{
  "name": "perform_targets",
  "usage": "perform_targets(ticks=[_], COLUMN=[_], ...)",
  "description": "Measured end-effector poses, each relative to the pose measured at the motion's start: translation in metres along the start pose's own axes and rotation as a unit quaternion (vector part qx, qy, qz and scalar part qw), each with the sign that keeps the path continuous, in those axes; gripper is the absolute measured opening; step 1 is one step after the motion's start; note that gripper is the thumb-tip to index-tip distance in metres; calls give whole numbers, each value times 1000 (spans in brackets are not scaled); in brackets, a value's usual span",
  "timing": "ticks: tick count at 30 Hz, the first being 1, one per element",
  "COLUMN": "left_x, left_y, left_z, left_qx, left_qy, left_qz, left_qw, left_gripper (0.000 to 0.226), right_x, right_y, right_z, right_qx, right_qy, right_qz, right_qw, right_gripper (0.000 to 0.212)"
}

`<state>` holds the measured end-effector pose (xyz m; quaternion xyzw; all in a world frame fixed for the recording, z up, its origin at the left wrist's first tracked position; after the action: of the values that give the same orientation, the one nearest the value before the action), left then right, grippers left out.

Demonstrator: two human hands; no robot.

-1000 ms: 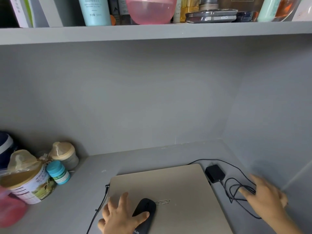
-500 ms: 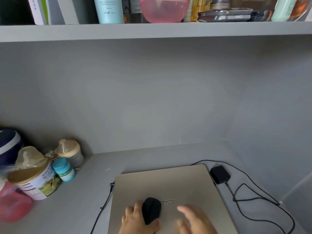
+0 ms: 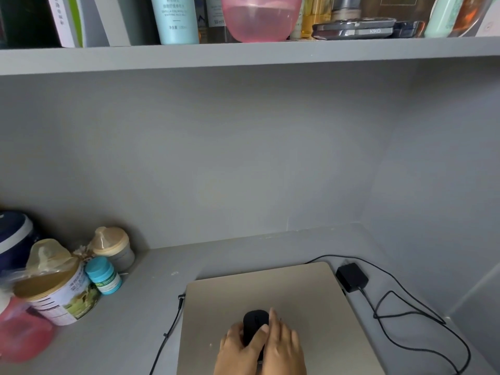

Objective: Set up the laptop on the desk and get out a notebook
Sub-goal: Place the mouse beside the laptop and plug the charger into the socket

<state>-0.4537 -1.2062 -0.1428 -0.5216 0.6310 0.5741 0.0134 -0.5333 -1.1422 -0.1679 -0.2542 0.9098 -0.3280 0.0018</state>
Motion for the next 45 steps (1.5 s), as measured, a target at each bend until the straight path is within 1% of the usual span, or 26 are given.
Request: perform_targets(ticks=[1, 3, 4, 6, 12, 16, 17, 19, 20, 24, 27, 30, 31, 33, 36, 37, 39, 41, 43, 45], left_x=[0, 3, 5, 7, 6, 3, 1, -1, -1, -5, -6, -6, -6, -5, -1, 0, 4, 10, 15, 17], left_y=[1, 2, 2, 4, 6, 8, 9, 9, 10, 12, 13, 14, 14, 12, 8, 6, 3, 0, -3, -4], left_z=[1, 2, 2, 3, 6, 8, 8, 8, 7, 6, 5, 4, 4, 2, -4, -8, -15, -25, -35, -44], left_qx=[6, 12, 11, 12, 12, 5, 4, -2, -7, -24, -29, -27, -28, -23, -1, 7, 17, 34, 66, 85], left_qy=[-3, -8, -10, -15, -22, -20, -19, -21, -23, -35, -36, -37, -36, -32, -2, 10, 36, 77, 123, 155], left_qz=[0, 1, 0, 0, 3, 13, 14, 15, 19, 23, 20, 18, 20, 20, 11, 9, 6, 6, -1, -17], left_qw=[1000, 1000, 1000, 1000, 1000, 1000, 1000, 1000, 1000, 999, 999, 999, 999, 999, 1000, 1000, 999, 996, 990, 984], left_gripper=[74, 91, 95, 97, 76, 88, 85, 69, 65, 58, 54, 47, 47, 55, 85, 91, 88, 76, 68, 67], right_x=[0, 2, -3, -15, -25, -24, -24, -25, -26, -29, -29, -30, -29, -29, -31, -30, -28, -25, -21, -15], right_y=[0, -3, -5, -10, -13, -8, -6, -4, -4, -5, -7, -13, -13, -10, -3, -2, 2, 13, 28, 46], right_z=[-1, -7, -4, 1, 3, 6, 8, 8, 8, 8, 4, -2, -4, -3, -3, -6, -14, -25, -37, -50], right_qx=[2, -5, -14, -29, -93, -103, -100, -94, -89, -78, -78, -74, -71, -64, -40, -30, -12, 6, 20, 32], right_qy=[-15, -25, -41, -57, 7, -20, -30, -53, -61, -74, -82, -57, -51, -59, -69, -68, -68, -42, -18, -1], right_qz=[10, 0, -5, -15, -25, -25, -25, -24, -25, -30, -21, -24, -26, -22, -13, -13, -7, 2, 26, 60], right_qw=[1000, 1000, 999, 998, 995, 994, 994, 994, 994, 994, 993, 995, 996, 996, 997, 997, 998, 999, 999, 998], right_gripper=[30, 35, 36, 40, 68, 76, 77, 78, 79, 84, 81, 78, 78, 78, 89, 92, 93, 92, 91, 89])
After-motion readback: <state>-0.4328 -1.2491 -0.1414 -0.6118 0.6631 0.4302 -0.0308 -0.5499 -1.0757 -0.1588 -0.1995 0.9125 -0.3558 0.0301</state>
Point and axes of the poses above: each hand's wrist, its own x-axis towards the middle knuckle, its own z-axis out of the palm, y = z × x, the point moved 1 cm from there along x, towards the middle knuckle, and after that the axes turned 9 degrees about -z, right-handed, at the moved point
